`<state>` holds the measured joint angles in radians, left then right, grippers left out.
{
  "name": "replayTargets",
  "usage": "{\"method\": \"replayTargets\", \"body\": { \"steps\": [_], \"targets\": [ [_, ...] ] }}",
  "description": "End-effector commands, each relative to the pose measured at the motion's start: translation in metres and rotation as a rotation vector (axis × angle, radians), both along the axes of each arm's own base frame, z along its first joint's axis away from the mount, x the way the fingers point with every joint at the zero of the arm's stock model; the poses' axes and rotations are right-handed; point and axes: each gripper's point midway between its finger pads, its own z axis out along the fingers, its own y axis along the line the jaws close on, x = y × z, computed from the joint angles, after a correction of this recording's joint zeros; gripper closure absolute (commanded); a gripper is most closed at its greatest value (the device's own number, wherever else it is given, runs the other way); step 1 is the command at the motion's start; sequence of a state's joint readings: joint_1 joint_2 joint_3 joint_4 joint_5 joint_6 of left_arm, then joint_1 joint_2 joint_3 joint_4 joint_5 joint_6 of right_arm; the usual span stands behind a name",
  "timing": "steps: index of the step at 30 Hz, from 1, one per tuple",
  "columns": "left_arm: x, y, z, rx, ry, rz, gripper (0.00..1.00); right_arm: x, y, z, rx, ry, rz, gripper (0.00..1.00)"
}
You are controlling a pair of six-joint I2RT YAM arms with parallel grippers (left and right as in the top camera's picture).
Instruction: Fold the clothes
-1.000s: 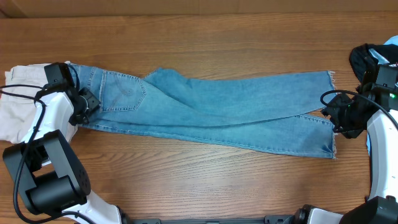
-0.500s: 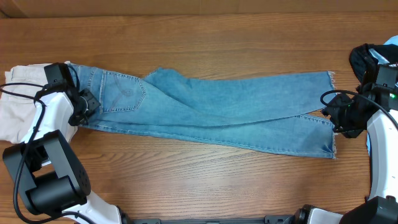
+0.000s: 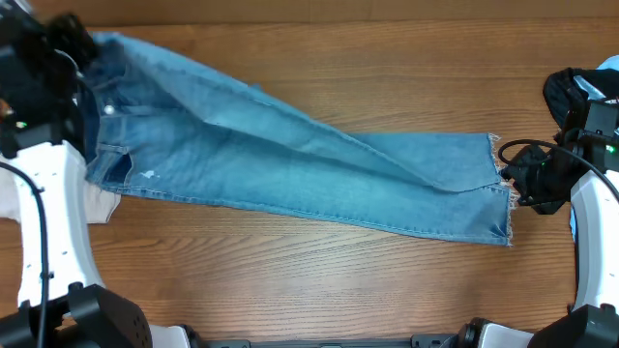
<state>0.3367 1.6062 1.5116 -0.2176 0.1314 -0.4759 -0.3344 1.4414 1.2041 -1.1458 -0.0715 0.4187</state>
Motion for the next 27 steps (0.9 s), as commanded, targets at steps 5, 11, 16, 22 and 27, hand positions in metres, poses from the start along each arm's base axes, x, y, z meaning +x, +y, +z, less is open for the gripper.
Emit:
{"method": "replayTargets", "body": {
  "steps": [5, 11, 16, 22, 27],
  "targets": [
    [-0.036, -0.019, -0.133, -0.114, 0.519, -0.054, 0.0, -0.003, -0.003, 0.0, -0.013, 0.009, 0.019, 0.44],
    [-0.133, -0.03, -0.186, -0.166, 0.974, 0.004, 0.0, -0.01, -0.007, -0.001, -0.043, 0.04, 0.029, 0.44],
    [-0.149, -0.038, -0.205, -0.169, 1.048, -0.037, 0.0, -0.001, -0.01, -0.007, -0.05, 0.021, 0.029, 0.44],
    [-0.135, -0.054, -0.244, -0.113, 1.0, -0.143, 0.02, 0.011, 0.009, -0.038, 0.098, 0.072, 0.057, 0.44],
    [-0.118, -0.072, -0.266, -0.094, 0.901, -0.252, 0.02, 0.02, 0.032, -0.057, 0.249, 0.088, 0.085, 0.44]
  ]
}}
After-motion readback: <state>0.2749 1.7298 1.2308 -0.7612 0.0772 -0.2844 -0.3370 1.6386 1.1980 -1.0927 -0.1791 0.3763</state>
